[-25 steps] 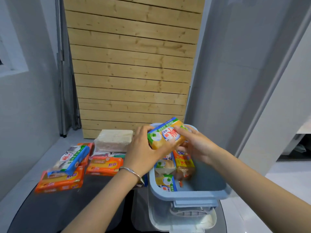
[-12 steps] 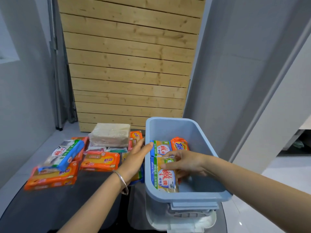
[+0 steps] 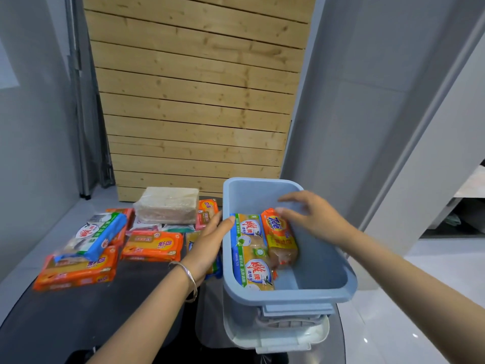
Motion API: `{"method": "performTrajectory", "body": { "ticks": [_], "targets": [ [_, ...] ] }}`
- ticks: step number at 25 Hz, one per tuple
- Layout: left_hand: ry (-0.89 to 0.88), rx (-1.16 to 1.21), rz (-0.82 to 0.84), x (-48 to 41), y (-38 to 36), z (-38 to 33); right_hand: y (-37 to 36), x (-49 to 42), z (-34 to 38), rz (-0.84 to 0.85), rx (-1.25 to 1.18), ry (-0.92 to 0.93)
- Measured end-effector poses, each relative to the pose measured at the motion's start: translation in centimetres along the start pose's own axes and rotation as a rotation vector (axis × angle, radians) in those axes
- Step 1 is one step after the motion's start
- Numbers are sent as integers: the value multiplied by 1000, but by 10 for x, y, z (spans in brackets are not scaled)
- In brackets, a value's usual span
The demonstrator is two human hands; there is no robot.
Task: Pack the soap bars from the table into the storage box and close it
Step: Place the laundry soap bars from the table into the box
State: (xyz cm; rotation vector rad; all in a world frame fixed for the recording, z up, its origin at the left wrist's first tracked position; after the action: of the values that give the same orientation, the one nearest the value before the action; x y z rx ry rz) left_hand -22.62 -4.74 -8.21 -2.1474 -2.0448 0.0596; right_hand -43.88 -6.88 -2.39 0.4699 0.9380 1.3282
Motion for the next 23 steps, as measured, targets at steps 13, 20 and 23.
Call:
{"method": "performTrajectory", "body": {
  "ticks": [13,20,23],
  "targets": [
    [121,123,-18,61,-3,2,7,78,-7,76,-438,-429],
    [40,-37,8,78,13,0,10,95,7,99,-416,-444],
    [-74,-210,-33,66,41,-3,15,85,24,59,-315,-375]
  ]
}}
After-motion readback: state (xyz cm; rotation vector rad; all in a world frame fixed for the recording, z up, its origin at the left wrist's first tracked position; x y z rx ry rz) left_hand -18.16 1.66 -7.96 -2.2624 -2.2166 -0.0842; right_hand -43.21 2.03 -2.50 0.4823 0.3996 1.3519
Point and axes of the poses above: each hand's wrist, its own x-axis away from the middle knuckle, its own y-axis out of the back of the hand, z = x × y, the point moved 2 cm from there along -x, towards the middle knuckle, and after that the axes turned 9 degrees about -z, right-handed, at the moved point
